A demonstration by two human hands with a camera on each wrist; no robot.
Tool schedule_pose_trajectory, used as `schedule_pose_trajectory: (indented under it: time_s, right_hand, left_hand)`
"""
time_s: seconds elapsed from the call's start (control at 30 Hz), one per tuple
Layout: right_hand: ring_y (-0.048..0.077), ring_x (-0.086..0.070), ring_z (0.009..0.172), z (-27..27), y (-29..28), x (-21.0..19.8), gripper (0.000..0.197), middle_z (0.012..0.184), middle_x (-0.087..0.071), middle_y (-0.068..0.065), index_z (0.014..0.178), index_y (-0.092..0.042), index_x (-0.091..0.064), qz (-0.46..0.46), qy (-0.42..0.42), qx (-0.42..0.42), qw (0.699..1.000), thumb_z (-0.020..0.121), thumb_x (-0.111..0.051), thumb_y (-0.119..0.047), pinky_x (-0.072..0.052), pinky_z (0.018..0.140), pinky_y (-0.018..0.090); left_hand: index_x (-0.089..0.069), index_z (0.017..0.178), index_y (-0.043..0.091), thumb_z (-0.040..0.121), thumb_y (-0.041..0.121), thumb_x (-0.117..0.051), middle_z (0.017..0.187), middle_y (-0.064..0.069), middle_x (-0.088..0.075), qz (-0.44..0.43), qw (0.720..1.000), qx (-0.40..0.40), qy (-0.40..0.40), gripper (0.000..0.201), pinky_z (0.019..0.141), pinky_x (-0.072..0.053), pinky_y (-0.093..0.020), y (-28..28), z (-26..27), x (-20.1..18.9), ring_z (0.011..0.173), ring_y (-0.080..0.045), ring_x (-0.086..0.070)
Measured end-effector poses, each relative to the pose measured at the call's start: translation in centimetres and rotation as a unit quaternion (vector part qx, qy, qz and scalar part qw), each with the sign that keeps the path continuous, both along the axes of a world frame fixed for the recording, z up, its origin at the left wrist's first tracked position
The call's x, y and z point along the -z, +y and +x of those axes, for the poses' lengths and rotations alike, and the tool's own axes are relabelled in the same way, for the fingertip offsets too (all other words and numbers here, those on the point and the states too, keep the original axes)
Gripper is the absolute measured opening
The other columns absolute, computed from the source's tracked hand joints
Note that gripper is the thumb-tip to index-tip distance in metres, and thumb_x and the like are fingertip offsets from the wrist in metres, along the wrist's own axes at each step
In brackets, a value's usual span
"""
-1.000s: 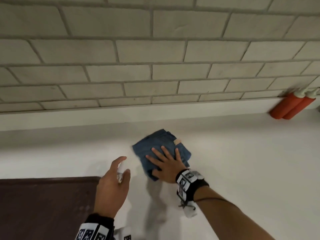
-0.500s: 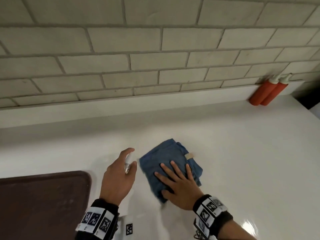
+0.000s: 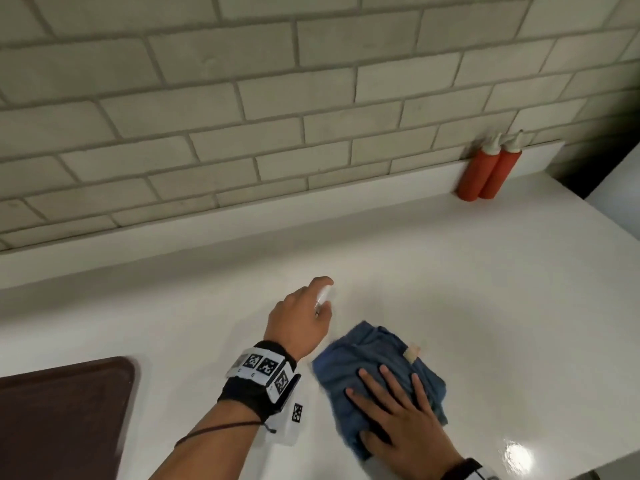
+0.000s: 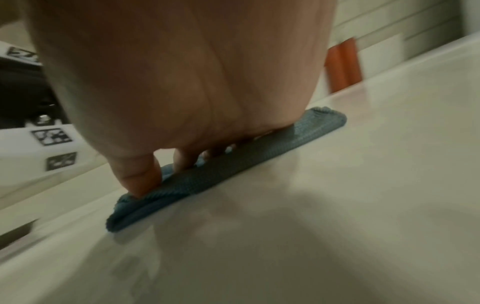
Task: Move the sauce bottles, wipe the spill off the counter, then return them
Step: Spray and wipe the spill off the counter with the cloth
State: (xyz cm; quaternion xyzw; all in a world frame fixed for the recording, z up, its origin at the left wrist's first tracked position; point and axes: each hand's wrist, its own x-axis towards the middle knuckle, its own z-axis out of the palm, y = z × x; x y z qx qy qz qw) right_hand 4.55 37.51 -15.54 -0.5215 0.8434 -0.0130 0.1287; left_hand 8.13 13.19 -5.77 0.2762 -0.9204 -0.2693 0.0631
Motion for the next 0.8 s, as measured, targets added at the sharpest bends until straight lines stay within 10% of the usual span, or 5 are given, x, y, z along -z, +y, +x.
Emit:
schedule_pose_trajectory:
  time_s: [0.43, 0.5, 0.63, 0.8]
  right_hand:
    - [0.015, 0.001, 0.15, -5.8, 6.8, 0.6, 0.08, 0.159, -0.016, -0.017, 0.148, -0.051, -0.022, 0.011, -0.054, 0.13, 0.99, 0.074, -0.048, -0.067, -0.006, 0.11, 0.056]
    - [0.023, -0.011, 0.148, -7.6, 5.5, 0.0, 0.075, 0.162, -0.002, -0.014, 0.149, -0.05, -0.019, 0.025, -0.054, 0.126, 0.99, 0.078, -0.037, -0.068, 0.0, 0.11, 0.057]
    - [0.027, 0.022, 0.146, -11.1, 0.0, -0.9, 0.077, 0.151, 0.034, -0.014, 0.145, -0.052, 0.018, 0.051, -0.084, 0.117, 0.988, 0.072, 0.002, -0.07, 0.014, 0.107, 0.068]
    - [0.037, 0.021, 0.145, -9.9, -6.2, -1.1, 0.068, 0.16, 0.024, -0.003, 0.15, -0.04, 0.018, 0.101, -0.069, 0.072, 0.99, 0.098, -0.025, -0.052, 0.001, 0.104, 0.078]
  left_hand:
    - [-0.045, 0.131, 0.034, 0.097, 0.03, -0.045, 0.085, 0.007, -0.061, -0.013, 0.997, -0.056, -0.046, 0.034, 0.076, -0.048, -0.034, 3.1, -4.2, -0.4, 0.078, -0.024, -0.056]
    - [-0.045, 0.134, 0.036, 0.097, 0.032, -0.046, 0.083, 0.009, -0.057, -0.006, 0.997, -0.069, -0.042, 0.037, 0.078, -0.049, -0.034, 3.4, -2.7, -0.5, 0.077, -0.021, -0.054]
    - [-0.045, 0.134, 0.039, 0.097, 0.034, -0.046, 0.085, 0.01, -0.058, 0.008, 0.994, -0.107, -0.028, 0.038, 0.079, -0.049, -0.033, 3.5, 1.3, -0.4, 0.082, -0.02, -0.058]
    - [-0.045, 0.134, 0.041, 0.097, 0.033, -0.048, 0.083, 0.01, -0.059, 0.015, 0.981, -0.191, 0.005, 0.038, 0.075, -0.047, -0.032, 2.6, 7.1, -0.2, 0.081, -0.018, -0.058]
